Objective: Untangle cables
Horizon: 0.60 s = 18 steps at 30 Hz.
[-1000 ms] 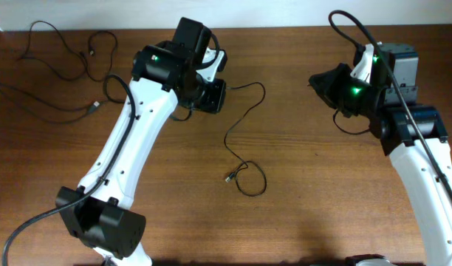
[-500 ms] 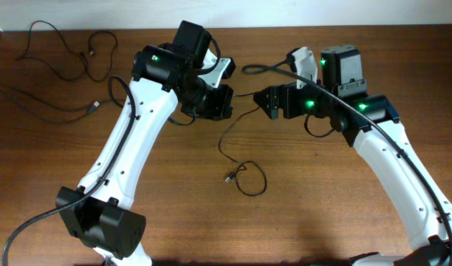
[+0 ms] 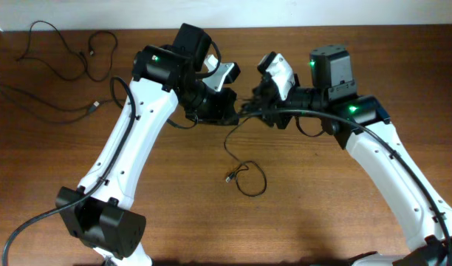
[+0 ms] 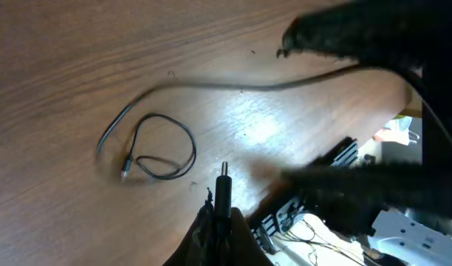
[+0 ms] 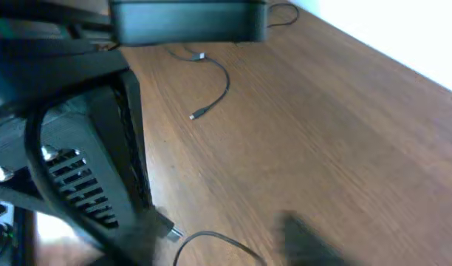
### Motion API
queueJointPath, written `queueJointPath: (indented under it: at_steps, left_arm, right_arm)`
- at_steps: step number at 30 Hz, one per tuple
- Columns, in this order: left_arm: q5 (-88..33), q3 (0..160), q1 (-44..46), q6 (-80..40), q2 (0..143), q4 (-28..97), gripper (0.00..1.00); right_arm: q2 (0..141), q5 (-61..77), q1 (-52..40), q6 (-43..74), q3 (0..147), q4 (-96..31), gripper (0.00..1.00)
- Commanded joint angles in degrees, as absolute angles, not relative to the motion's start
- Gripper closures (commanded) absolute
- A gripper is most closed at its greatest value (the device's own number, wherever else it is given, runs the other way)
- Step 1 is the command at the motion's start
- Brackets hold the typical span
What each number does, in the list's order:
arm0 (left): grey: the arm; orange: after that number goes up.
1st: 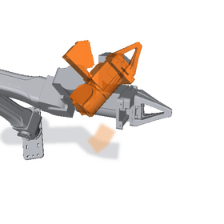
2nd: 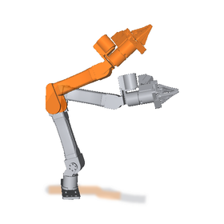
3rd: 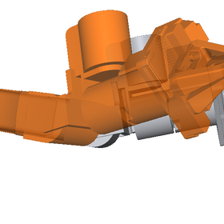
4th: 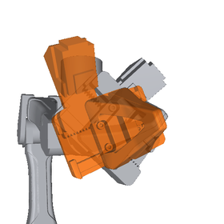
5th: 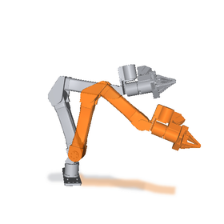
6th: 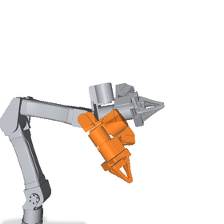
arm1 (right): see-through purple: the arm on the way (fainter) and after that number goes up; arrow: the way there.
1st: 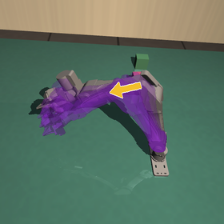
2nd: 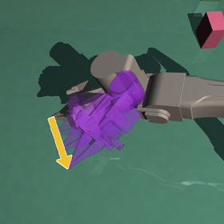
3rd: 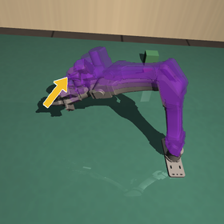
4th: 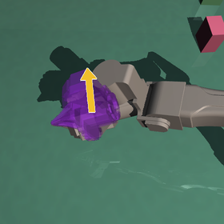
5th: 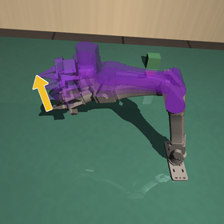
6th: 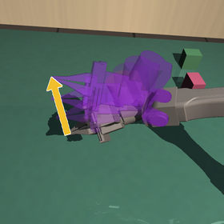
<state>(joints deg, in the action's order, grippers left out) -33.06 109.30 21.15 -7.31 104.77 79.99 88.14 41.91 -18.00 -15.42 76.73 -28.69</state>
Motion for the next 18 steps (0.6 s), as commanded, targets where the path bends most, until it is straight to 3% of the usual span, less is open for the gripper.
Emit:
queueJointPath:
  at_steps: [1,3,4,5,6,9,11,12,15,18]
  left_arm:
    - [-27.9,109.6,21.2,-7.6,103.0,80.0,0.86]
    - [-23.3,109.6,21.2,-7.6,103.0,79.4,0.55]
    - [-21.7,109.6,21.2,-7.6,103.0,78.9,0.3]
    - [-20.3,109.6,21.2,-7.6,103.0,78.0,0.13]
    - [-20.1,109.6,21.2,-7.6,103.0,77.3,0.05]
    - [-20.1,109.6,21.2,-7.7,103.0,75.2,0.03]
    - [-19.9,109.6,21.2,-7.6,103.0,73.4,0.13]
    - [-18.1,109.6,21.2,-7.6,103.0,72.5,0.25]
    - [-11.3,109.6,21.2,-8.9,103.2,70.7,0.36]
    - [-8.8,109.6,21.2,-14.6,103.4,70.0,0.33]
  right_arm:
    - [88.7,42.9,-17.9,-9.2,77.2,-28.5,0.96]
    - [88.7,42.9,-18.0,-1.5,77.2,-28.2,0.96]
    - [88.7,42.8,-17.9,5.2,77.2,-27.5,0.96]
    - [88.7,40.5,-17.9,15.1,77.2,-26.9,0.96]
    - [88.6,38.2,-17.9,21.8,77.2,-27.0,0.96]
    - [88.4,38.2,-17.9,33.0,77.2,-26.9,0.96]
    - [88.4,39.0,-17.9,36.3,77.2,-26.9,0.96]
    - [88.4,39.3,-17.9,37.8,77.2,-26.8,0.96]
    - [88.4,46.7,-17.8,40.8,77.2,-22.6,0.96]
    - [88.4,48.1,-17.5,45.5,77.2,-18.1,0.96]
